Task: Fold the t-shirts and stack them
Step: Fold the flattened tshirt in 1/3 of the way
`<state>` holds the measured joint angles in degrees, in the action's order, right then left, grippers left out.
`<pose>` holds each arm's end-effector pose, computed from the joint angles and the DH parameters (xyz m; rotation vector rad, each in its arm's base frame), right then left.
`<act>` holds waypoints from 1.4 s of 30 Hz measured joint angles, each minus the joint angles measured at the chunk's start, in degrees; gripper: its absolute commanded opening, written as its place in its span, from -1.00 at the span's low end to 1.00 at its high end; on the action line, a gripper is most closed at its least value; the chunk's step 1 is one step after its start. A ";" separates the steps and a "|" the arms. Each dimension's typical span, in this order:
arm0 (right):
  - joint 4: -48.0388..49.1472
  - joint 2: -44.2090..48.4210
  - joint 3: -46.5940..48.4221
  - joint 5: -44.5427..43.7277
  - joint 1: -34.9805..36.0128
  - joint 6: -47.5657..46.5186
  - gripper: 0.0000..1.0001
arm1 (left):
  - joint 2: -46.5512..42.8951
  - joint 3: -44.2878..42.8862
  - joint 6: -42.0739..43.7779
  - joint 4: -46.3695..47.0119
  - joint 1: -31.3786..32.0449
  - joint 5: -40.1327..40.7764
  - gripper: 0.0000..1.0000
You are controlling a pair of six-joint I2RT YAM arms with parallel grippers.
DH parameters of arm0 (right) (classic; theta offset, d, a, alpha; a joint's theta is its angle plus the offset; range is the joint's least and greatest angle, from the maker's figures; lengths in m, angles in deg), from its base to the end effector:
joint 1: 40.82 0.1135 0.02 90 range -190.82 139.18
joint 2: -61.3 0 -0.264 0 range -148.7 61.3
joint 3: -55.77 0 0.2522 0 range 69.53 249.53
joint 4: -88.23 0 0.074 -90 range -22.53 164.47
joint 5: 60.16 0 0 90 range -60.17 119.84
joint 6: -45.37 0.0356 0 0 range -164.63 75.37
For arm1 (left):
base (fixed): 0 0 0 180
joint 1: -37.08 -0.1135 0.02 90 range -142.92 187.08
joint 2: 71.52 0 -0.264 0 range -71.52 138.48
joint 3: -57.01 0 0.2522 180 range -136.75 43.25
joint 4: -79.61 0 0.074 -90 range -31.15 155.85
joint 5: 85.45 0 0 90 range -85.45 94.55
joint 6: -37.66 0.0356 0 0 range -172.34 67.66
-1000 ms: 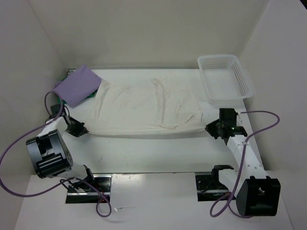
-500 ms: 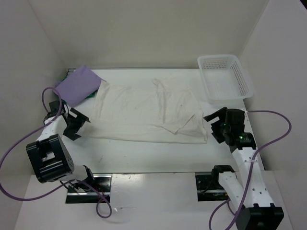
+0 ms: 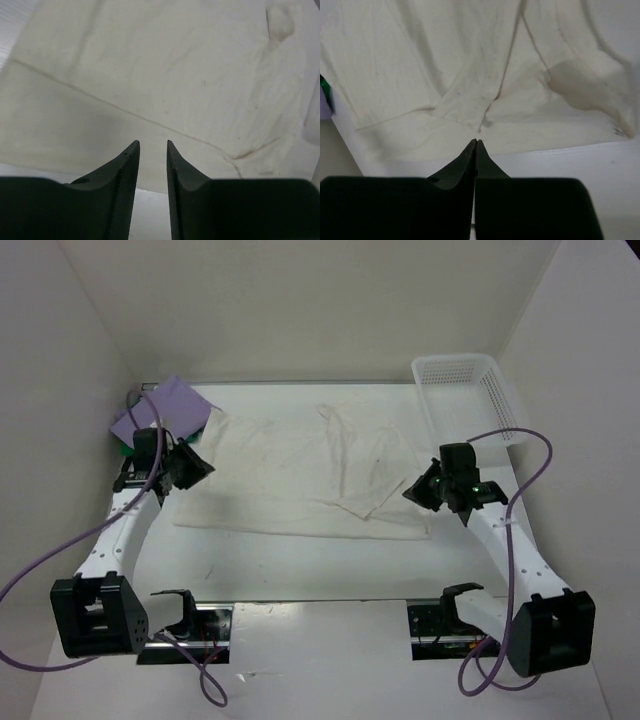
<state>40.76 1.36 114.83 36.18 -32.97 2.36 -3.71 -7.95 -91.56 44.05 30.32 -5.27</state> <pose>0.2101 0.0329 0.2564 0.7840 2.3619 0.5581 0.2566 0.0243 0.2776 -0.8016 2.1311 -0.4949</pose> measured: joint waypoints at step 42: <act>15.91 -26.93 -0.39 -6.99 21.79 7.58 -0.60 | 25.83 1.75 -7.23 18.40 39.58 -3.91 -0.33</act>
<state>56.67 -25.57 114.44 29.19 -11.17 9.94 22.13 -6.20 -98.80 62.45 69.90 -9.19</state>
